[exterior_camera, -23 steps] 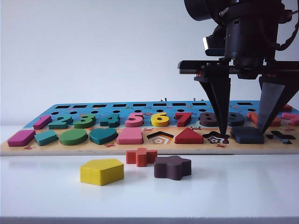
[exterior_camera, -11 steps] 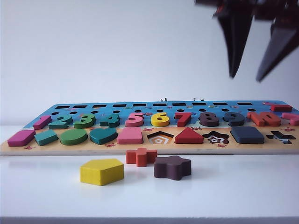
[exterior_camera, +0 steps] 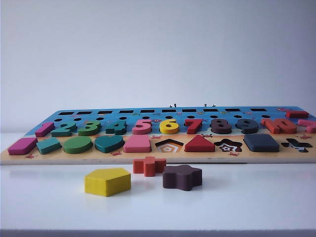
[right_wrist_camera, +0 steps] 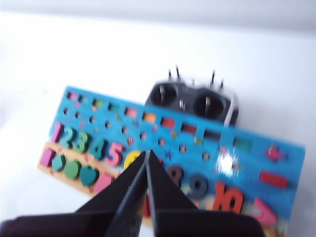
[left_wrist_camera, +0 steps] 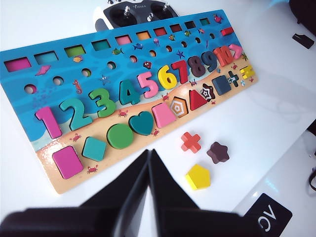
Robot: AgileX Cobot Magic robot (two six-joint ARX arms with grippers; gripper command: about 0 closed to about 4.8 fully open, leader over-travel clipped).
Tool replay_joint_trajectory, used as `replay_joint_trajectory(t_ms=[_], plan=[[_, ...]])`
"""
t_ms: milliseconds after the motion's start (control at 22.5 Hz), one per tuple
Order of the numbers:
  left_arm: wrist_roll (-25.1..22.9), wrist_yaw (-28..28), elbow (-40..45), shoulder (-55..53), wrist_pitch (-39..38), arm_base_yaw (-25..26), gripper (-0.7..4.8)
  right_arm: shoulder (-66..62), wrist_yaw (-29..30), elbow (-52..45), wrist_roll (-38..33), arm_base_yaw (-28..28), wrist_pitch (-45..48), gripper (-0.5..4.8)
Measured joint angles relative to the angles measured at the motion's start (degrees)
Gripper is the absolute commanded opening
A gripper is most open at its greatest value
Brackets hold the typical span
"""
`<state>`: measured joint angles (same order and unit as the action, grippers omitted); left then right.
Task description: Insert the cube into the slot.
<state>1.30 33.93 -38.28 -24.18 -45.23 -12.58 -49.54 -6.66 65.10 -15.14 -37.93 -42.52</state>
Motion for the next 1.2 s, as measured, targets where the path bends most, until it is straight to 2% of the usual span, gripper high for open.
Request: replay_joint_trajectory(t_ms=[133, 266, 577, 710, 843, 1065, 1198], plan=[[0.00, 0.00, 0.00, 0.00, -0.02, 0.00, 0.07, 3.63, -0.44, -6.60, 5.03, 0.00, 6.95, -0.08], [0.00, 0.00, 0.00, 0.00, -0.02, 0.00, 0.07, 6.27, -0.44, -13.20, 5.51, 0.00, 10.27, -0.08], [-0.50, 0.00, 0.00, 0.00, 1.14, 0.09, 0.07, 19.78, -1.99, -31.69, -1.51, 1.27, 24.81, -0.08], [-1.92, 0.00, 0.00, 0.39, 4.44, 1.49, 0.07, 25.31, -1.70, -38.27, -6.88, 5.92, 28.59, -0.08], [-2.99, 0.00, 0.00, 0.68, 7.72, 3.28, 0.07, 30.08, 1.70, -44.00, -9.97, 12.13, 30.01, -0.08], [-4.87, -0.96, 2.58, 2.29, 14.19, 6.34, 0.07, 37.13, 11.10, -50.82, -10.27, 21.92, 35.01, -0.08], [-4.96, -3.15, 5.92, 3.65, 18.62, 7.13, 0.07, 40.57, 14.08, -53.44, -7.96, 25.44, 38.91, -0.08]])
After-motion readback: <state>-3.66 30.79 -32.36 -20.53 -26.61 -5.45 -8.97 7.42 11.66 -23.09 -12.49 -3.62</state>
